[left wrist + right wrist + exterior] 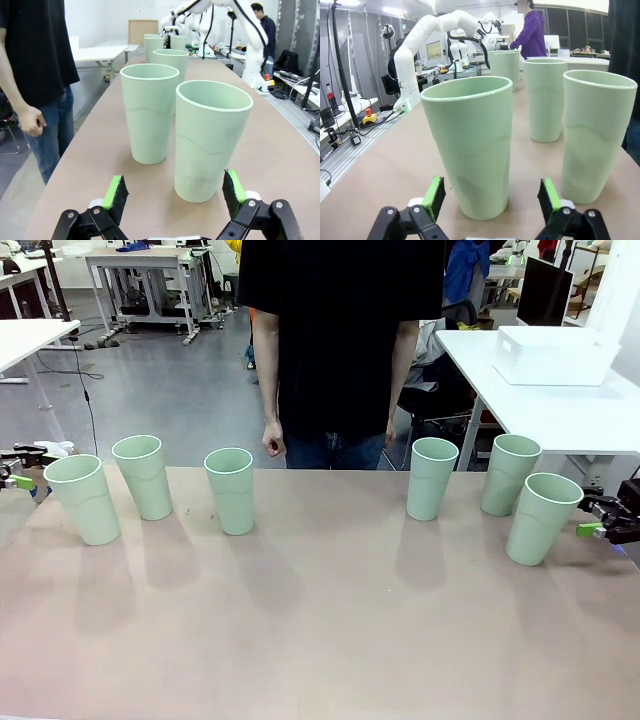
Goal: Stack the cups and store them in the basket.
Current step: Pick up two Reusable plastic cups , one in each hand.
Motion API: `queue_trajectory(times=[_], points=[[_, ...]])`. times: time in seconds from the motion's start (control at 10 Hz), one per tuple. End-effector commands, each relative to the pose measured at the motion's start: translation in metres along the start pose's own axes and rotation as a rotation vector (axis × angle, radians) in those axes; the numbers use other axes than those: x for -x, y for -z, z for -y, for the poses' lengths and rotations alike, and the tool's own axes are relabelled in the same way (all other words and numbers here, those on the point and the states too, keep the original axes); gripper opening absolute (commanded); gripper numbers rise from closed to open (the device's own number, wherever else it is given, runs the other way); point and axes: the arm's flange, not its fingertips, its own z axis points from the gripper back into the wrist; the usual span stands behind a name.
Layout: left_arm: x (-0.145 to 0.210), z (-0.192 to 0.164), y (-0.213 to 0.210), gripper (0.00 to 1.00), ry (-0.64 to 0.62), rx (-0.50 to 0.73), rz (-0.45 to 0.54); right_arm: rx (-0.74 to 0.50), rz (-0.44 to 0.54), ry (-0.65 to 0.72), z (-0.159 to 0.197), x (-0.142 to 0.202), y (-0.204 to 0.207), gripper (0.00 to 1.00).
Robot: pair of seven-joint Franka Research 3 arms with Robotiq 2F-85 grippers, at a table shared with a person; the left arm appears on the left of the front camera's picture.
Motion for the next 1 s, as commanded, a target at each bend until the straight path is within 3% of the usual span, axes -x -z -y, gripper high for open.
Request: queue_trajectory(times=[0.0, 0.9], points=[[0.004, 0.011, 0.010, 1.00, 0.022, 0.035, 0.020, 0.027, 0.003, -0.034, -0.004, -0.001, 0.010, 1.00], [0.020, 0.028, 0.041, 1.00, 0.023, 0.065, 0.059, 0.022, 0.039, -0.007, -0.012, 0.005, 0.029, 1.00]])
